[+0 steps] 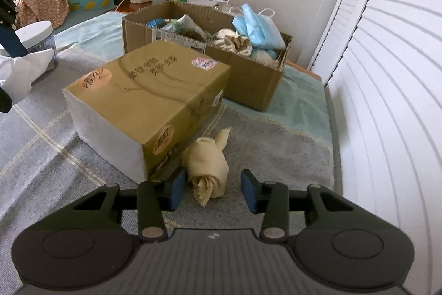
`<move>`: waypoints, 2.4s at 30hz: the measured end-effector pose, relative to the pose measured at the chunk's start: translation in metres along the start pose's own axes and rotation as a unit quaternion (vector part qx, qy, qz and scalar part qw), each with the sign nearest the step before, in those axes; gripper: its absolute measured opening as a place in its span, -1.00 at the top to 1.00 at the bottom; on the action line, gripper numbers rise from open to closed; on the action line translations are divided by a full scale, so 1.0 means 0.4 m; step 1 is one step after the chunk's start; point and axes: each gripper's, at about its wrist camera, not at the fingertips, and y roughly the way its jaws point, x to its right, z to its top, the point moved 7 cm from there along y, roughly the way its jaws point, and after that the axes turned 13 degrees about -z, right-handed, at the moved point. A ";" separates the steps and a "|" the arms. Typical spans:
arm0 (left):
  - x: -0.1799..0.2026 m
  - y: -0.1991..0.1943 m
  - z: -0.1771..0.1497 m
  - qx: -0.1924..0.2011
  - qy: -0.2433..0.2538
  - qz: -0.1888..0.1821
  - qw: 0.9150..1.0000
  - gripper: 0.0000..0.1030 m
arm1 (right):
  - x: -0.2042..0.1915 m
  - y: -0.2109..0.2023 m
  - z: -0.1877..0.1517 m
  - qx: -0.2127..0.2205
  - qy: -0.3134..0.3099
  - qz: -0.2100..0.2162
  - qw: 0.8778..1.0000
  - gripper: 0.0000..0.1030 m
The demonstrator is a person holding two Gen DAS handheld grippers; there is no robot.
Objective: Organize soft objects
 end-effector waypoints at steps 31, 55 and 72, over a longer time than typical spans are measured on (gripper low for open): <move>-0.033 -0.075 0.039 0.069 -0.018 0.015 0.997 -0.03 | 0.073 -0.104 0.276 0.104 0.039 0.009 0.994 0.48; -0.206 -0.073 0.154 0.107 -0.059 0.039 0.992 -0.03 | 0.034 0.056 0.411 0.071 0.057 0.035 0.995 -1.00; -0.335 -0.004 0.390 0.158 -0.106 0.093 0.977 -0.79 | 0.110 -0.116 0.271 0.077 0.161 0.004 0.984 -1.00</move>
